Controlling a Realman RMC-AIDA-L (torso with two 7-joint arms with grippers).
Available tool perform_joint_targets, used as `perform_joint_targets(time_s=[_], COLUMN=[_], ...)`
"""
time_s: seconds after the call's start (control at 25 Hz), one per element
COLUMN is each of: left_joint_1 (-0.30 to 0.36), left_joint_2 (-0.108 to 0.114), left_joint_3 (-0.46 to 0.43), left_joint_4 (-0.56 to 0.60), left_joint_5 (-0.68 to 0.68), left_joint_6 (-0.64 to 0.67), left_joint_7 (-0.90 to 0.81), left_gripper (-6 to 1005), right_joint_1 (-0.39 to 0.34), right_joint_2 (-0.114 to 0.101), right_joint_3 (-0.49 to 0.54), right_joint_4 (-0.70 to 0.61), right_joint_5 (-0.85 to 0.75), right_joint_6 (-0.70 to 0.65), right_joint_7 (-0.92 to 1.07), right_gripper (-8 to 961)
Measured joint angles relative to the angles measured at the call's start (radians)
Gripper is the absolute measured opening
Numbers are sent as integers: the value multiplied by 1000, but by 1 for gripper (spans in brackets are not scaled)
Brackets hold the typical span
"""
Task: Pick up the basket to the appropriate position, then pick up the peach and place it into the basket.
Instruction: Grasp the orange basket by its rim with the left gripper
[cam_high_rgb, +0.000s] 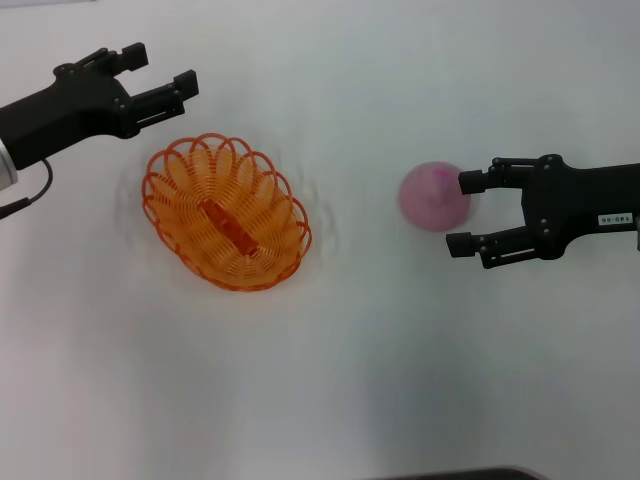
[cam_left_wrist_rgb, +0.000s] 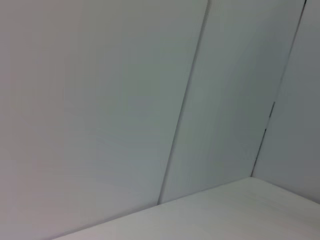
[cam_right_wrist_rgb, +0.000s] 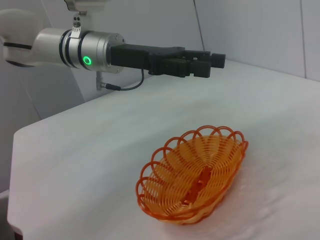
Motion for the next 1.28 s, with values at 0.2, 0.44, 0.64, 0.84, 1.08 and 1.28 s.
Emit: perform_joint_targets(time_s=[0.2, 0.44, 0.64, 0.84, 1.08, 1.28], left_joint_1=[-7, -4, -2, -39, -145, -257], left_joint_2=[1, 4, 4, 6, 11, 28], left_joint_3=[0, 74, 171, 278, 351, 409], left_joint_4=[4, 83, 243, 379, 425, 426], left_joint_5=[0, 8, 86, 252, 491, 705], left_joint_6=[-4, -31, -36, -37, -39, 14], left_joint_7=[-19, -145, -341, -570, -775, -953], left_gripper=[854, 853, 850, 848, 845, 843], right_joint_1=[1, 1, 3, 4, 4, 8], right_joint_2=[0, 2, 4, 6, 6, 3], right_joint_3=[0, -1, -1, -2, -2, -6], right_joint_4=[0, 0, -2, -3, -4, -7], right_joint_5=[0, 0, 0, 0, 0, -1], right_joint_6=[0, 1, 1, 1, 1, 0], right_joint_7=[0, -1, 3, 4, 4, 6], right_gripper=[946, 946, 946, 946, 945, 945])
